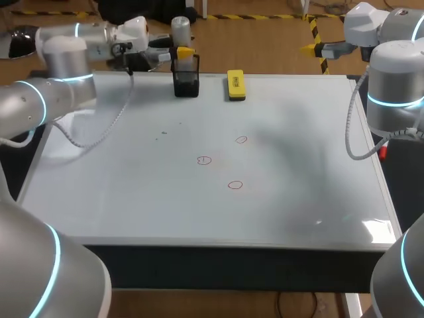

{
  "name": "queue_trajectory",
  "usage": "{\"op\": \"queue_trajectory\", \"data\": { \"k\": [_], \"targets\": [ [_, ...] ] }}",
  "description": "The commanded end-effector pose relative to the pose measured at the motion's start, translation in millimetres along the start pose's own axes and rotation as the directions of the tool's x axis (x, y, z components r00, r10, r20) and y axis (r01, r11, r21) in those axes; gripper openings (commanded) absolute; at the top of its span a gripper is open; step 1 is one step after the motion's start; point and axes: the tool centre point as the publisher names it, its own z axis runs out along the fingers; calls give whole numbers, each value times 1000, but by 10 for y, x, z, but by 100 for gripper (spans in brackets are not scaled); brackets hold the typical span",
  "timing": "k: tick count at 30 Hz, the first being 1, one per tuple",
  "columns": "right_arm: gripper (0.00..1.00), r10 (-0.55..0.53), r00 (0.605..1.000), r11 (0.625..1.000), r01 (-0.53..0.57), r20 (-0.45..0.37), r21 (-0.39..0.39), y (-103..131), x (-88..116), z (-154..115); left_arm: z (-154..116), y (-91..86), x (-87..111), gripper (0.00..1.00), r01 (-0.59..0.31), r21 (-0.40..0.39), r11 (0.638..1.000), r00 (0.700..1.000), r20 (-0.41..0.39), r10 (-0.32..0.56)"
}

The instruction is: Pick up the inspection probe, press it on each red-marked spot on the whiteboard one by one, put down the probe, pick up the eraser, and wipe off all the red marks.

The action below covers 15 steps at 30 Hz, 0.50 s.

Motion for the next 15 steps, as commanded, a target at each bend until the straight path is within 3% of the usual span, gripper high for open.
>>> {"op": "queue_trajectory", "data": {
  "k": [1, 15],
  "targets": [
    [100, 0, 1000, 1000, 0, 0, -1, -3, -1, 3, -2, -125, 127, 0, -12, -29, 1000, 1000, 26, 13],
    [100, 0, 1000, 1000, 0, 0, -1, -3, -1, 3, -58, -405, 88, 0, -23, -42, 999, 999, 26, 24]
  ]
}}
